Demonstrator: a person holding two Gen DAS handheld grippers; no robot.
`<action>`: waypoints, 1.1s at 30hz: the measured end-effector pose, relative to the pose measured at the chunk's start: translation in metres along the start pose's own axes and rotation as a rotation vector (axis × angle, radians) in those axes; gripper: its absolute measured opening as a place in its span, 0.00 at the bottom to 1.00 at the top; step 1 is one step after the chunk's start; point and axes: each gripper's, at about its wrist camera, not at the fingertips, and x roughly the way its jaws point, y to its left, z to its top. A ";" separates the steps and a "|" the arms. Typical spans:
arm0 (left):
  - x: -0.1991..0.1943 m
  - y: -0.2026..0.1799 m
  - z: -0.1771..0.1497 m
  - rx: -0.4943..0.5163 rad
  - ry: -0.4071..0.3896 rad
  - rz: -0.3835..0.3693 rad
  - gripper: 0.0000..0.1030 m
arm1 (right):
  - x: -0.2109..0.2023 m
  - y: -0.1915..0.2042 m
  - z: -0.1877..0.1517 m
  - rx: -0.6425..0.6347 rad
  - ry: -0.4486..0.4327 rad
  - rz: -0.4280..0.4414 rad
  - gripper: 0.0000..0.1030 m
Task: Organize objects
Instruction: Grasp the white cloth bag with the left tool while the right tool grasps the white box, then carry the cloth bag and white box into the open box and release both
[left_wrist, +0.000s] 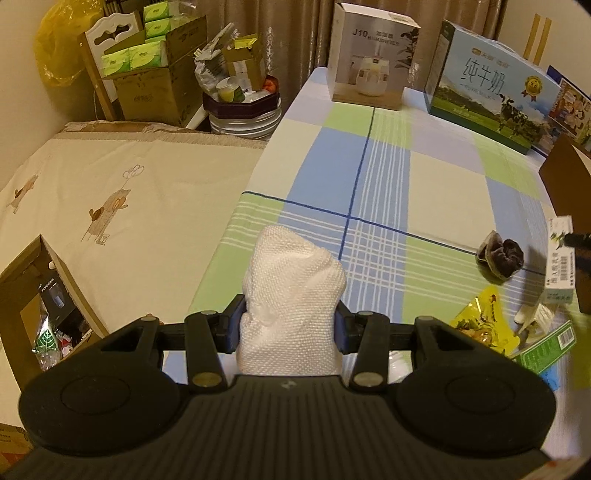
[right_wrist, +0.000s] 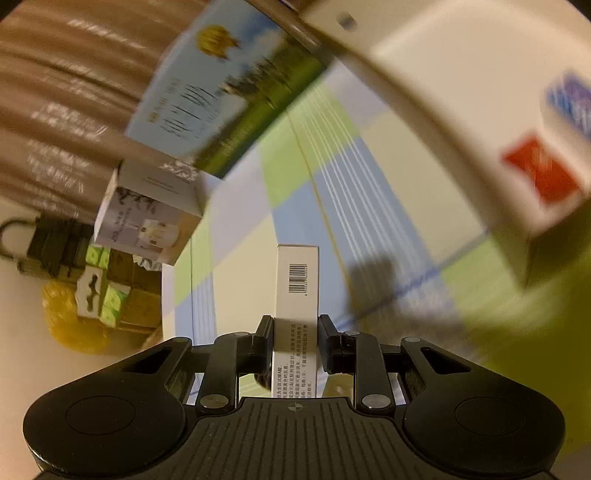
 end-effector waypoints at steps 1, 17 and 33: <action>-0.002 -0.001 0.000 0.001 -0.003 -0.002 0.40 | -0.006 0.006 0.002 -0.046 -0.006 -0.013 0.21; -0.009 -0.024 -0.005 0.041 -0.007 -0.046 0.40 | -0.027 -0.011 -0.058 -0.647 0.206 -0.417 0.22; -0.030 -0.048 -0.017 0.074 -0.011 -0.064 0.40 | -0.047 -0.035 -0.072 -0.703 0.202 -0.405 0.22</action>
